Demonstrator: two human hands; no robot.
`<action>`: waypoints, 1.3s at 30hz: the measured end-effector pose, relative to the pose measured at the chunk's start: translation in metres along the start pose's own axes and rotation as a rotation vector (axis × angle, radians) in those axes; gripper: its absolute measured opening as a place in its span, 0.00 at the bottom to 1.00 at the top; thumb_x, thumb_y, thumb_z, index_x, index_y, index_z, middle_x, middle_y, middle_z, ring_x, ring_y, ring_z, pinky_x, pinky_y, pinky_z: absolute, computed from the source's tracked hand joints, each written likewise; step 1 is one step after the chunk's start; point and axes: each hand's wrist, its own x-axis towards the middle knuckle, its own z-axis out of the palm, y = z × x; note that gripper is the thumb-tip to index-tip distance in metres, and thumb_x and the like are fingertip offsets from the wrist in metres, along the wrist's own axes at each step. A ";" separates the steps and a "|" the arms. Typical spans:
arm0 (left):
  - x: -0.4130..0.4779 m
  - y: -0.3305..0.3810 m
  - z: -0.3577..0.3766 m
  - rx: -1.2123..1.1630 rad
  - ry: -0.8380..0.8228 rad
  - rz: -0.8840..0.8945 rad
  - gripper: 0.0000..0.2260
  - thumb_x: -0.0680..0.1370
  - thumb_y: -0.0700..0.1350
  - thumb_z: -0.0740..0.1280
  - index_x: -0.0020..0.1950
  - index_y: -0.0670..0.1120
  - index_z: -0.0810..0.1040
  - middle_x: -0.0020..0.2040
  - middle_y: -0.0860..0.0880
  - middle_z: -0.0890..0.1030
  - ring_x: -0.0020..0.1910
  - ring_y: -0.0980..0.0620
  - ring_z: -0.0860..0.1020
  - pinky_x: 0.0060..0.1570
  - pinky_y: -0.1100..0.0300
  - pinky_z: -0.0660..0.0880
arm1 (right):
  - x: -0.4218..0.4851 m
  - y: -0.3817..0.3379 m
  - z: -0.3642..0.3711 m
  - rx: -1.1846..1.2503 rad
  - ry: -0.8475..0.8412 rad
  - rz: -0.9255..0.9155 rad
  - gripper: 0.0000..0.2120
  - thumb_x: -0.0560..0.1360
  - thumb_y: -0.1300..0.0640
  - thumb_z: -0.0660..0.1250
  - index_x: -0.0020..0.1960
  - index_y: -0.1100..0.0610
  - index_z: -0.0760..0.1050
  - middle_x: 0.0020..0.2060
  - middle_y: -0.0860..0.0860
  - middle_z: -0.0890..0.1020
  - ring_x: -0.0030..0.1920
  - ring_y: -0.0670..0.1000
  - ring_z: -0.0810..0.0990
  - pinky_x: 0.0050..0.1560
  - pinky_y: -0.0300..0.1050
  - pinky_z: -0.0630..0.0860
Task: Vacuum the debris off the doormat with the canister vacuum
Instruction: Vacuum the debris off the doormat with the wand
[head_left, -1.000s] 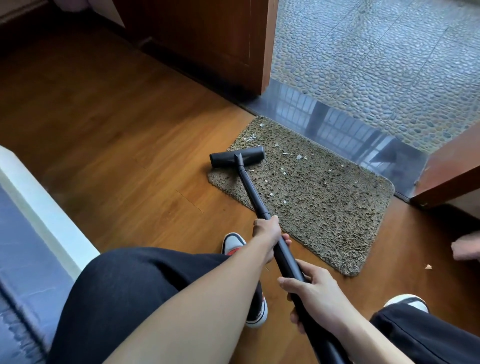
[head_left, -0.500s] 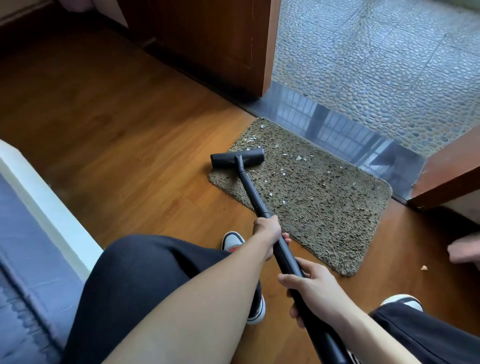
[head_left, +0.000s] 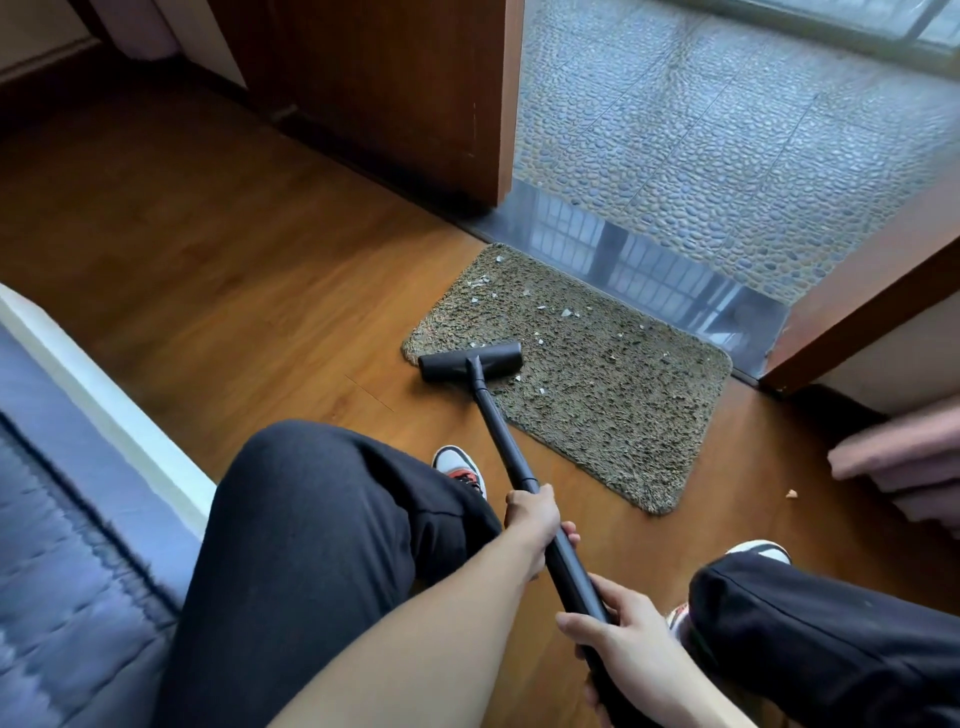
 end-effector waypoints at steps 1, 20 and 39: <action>-0.002 -0.001 0.000 0.007 -0.004 0.001 0.15 0.84 0.48 0.58 0.64 0.38 0.68 0.32 0.44 0.73 0.21 0.50 0.72 0.24 0.63 0.74 | -0.002 0.003 0.002 0.006 0.008 -0.003 0.14 0.76 0.60 0.71 0.57 0.44 0.78 0.31 0.56 0.77 0.24 0.57 0.77 0.24 0.43 0.73; 0.047 0.060 0.003 -0.030 0.007 0.032 0.08 0.83 0.44 0.60 0.55 0.39 0.69 0.33 0.44 0.71 0.26 0.49 0.71 0.22 0.63 0.73 | 0.059 -0.041 0.008 0.027 0.050 -0.017 0.07 0.78 0.60 0.69 0.53 0.49 0.78 0.34 0.56 0.76 0.23 0.55 0.77 0.24 0.42 0.74; 0.010 0.012 0.023 0.055 -0.004 -0.031 0.17 0.83 0.48 0.58 0.67 0.37 0.70 0.32 0.44 0.74 0.22 0.50 0.73 0.24 0.63 0.75 | 0.011 -0.005 -0.015 0.041 0.030 0.064 0.17 0.78 0.59 0.70 0.65 0.48 0.74 0.37 0.59 0.77 0.24 0.56 0.78 0.24 0.42 0.74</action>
